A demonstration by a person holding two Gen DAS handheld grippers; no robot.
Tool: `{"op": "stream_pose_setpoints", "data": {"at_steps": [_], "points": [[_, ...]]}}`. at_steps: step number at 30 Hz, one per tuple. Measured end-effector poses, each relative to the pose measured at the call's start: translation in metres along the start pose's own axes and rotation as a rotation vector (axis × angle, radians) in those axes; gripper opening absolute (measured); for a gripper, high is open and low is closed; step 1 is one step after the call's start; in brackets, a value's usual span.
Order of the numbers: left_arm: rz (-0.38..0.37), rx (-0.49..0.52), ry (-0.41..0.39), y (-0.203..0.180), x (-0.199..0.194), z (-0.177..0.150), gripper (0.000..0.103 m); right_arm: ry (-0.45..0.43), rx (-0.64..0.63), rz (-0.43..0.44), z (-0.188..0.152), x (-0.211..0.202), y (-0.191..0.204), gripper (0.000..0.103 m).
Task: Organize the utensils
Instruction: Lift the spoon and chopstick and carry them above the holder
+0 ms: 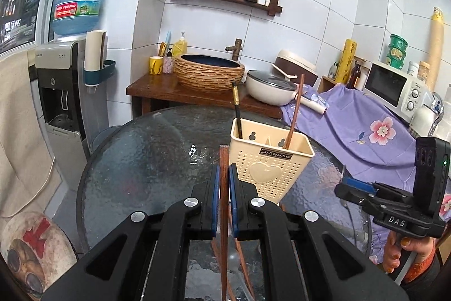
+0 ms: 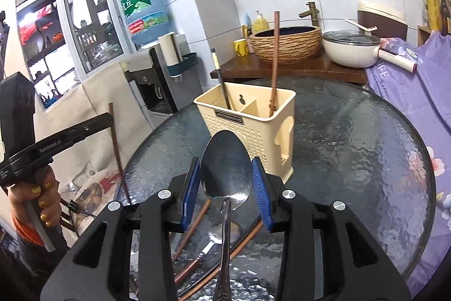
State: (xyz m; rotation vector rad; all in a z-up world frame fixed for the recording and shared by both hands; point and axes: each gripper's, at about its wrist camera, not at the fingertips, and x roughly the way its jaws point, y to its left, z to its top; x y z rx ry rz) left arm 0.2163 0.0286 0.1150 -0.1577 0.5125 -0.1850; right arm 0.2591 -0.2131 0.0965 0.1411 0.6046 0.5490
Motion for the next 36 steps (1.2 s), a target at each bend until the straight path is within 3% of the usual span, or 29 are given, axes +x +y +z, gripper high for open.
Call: {"op": "stream_pose_setpoints", "data": {"at_steps": [10,20,26,30,36], "points": [[-0.02,0.054,-0.067,-0.019,-0.011,0.031,0.007,-0.097,-0.056,-0.032,0.025,0.001,0.012,0.038],[-0.092,0.041,-0.181,-0.048,-0.016,0.12,0.007,-0.297,-0.143,-0.11,0.093,0.018,0.024,0.037],[-0.032,0.041,-0.243,-0.061,0.0,0.171,0.007,-0.385,-0.145,-0.176,0.136,0.04,0.019,0.038],[-0.001,0.023,-0.232,-0.061,0.026,0.174,0.007,-0.402,-0.155,-0.213,0.142,0.063,0.01,0.038],[0.021,0.0,-0.176,-0.051,0.066,0.151,0.007,-0.394,-0.137,-0.222,0.119,0.093,-0.01,0.038]]}}
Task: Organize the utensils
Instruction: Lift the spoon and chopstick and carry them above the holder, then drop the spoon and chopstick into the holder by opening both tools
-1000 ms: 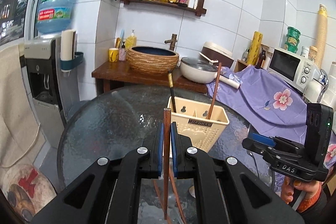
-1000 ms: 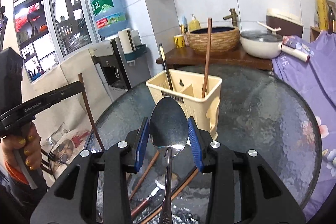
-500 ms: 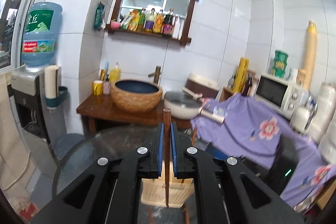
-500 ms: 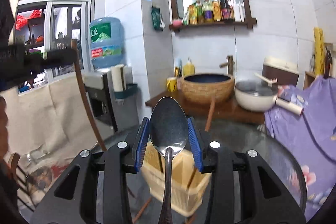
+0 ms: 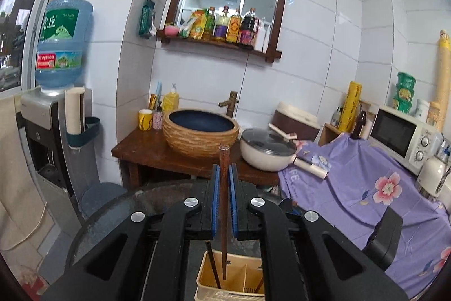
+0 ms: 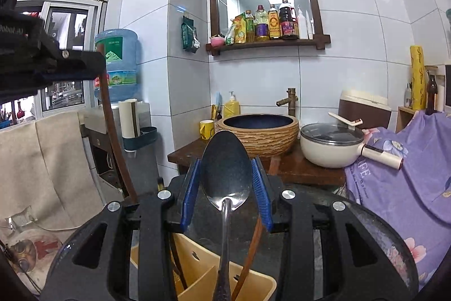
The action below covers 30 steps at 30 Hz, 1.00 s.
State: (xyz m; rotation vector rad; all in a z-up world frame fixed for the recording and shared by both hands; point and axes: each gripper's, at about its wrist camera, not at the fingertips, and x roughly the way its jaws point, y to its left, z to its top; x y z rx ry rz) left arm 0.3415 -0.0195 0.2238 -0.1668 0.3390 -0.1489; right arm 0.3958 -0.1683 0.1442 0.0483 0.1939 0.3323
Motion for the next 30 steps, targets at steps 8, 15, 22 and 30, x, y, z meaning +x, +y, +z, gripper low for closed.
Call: {"op": "stream_pose_setpoints", "data": {"at_steps": [8,15,22,30], "points": [[-0.014,0.034,0.078,0.004,0.016,-0.048,0.007,0.03,0.004,0.015,-0.033,-0.004,-0.006,0.038],[-0.035,0.027,0.155,0.008,0.024,-0.077,0.007,0.124,-0.053,0.012,-0.06,-0.012,-0.002,0.038],[-0.042,0.0,0.165,0.021,0.009,-0.096,0.033,0.117,-0.094,-0.001,-0.065,-0.035,0.001,0.066],[0.003,0.017,0.093,0.026,-0.045,-0.124,0.088,0.164,-0.032,-0.049,-0.072,-0.085,-0.003,0.076]]}}
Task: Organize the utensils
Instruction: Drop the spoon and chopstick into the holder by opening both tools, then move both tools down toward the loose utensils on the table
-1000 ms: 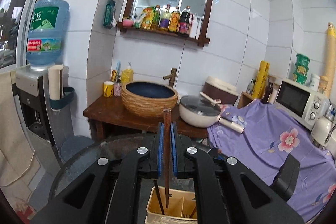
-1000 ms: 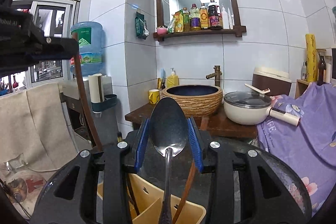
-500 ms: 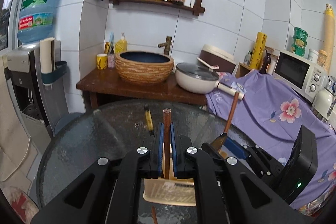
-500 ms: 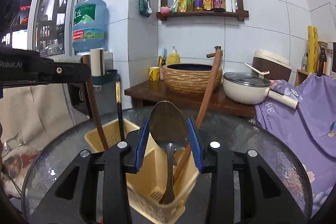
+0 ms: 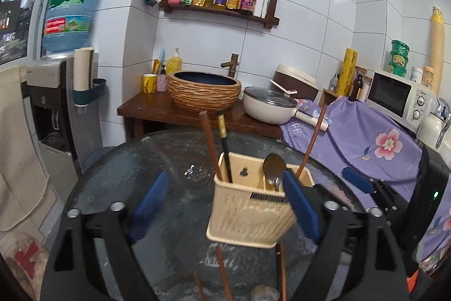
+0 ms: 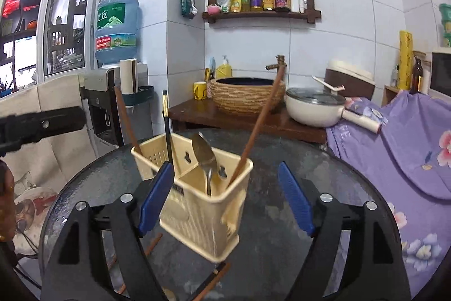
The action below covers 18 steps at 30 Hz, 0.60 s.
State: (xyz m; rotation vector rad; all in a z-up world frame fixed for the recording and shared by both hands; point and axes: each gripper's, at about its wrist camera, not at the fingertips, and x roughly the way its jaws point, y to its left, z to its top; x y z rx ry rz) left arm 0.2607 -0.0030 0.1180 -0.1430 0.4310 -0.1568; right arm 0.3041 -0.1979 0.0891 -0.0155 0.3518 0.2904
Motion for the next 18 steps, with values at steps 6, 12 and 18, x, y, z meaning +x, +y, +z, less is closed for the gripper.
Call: {"op": "stream_pose_setpoints", "data": {"at_steps": [6,12,18], "points": [[0.044,-0.004,0.091,0.01,-0.01,-0.043,0.097,0.131,-0.006,-0.007,-0.034,-0.023,0.005,0.078],[0.097,-0.062,0.226,0.029,-0.005,-0.088,0.097,0.284,-0.01,-0.021,-0.076,-0.027,0.011,0.078],[0.135,-0.093,0.288,0.043,-0.002,-0.118,0.097,0.4,-0.063,-0.065,-0.111,-0.02,0.02,0.078]]}}
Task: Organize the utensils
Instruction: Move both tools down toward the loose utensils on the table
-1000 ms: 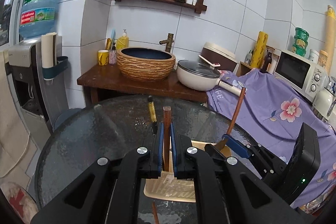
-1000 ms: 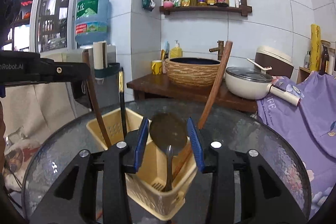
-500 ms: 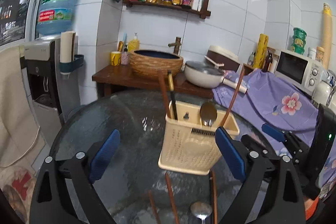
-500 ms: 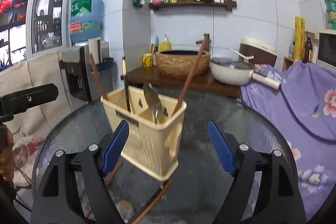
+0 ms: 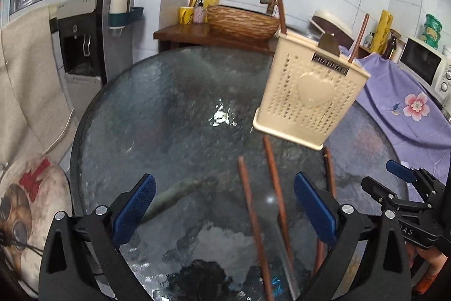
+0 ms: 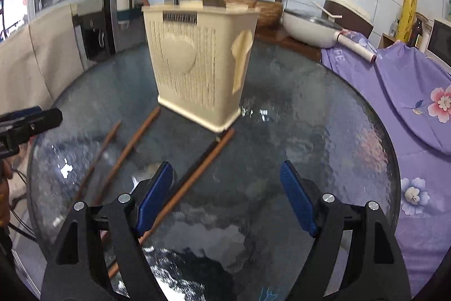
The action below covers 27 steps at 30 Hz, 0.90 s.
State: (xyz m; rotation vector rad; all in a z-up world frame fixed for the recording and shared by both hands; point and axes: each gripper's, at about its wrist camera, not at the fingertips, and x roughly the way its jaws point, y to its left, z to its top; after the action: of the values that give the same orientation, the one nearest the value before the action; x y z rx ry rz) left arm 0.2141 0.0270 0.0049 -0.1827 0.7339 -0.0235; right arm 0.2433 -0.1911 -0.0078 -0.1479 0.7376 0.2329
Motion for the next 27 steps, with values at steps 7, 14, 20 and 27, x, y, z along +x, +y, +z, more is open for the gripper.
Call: {"op": "stream_pose_setpoints", "data": {"at_steps": [7,14,20,27], "points": [[0.007,0.03,0.057,-0.004,0.013,-0.017,0.086,0.093,0.039,0.012,-0.013,0.024,0.003,0.066],[0.001,0.053,0.105,-0.009,0.023,-0.03,0.076,0.126,0.035,0.052,-0.017,0.032,0.015,0.066],[-0.008,0.058,0.129,-0.011,0.028,-0.035,0.069,0.154,-0.012,0.026,-0.02,0.033,0.017,0.066],[-0.024,0.085,0.158,-0.017,0.031,-0.041,0.056,0.202,0.016,-0.002,-0.021,0.032,-0.016,0.059]]}}
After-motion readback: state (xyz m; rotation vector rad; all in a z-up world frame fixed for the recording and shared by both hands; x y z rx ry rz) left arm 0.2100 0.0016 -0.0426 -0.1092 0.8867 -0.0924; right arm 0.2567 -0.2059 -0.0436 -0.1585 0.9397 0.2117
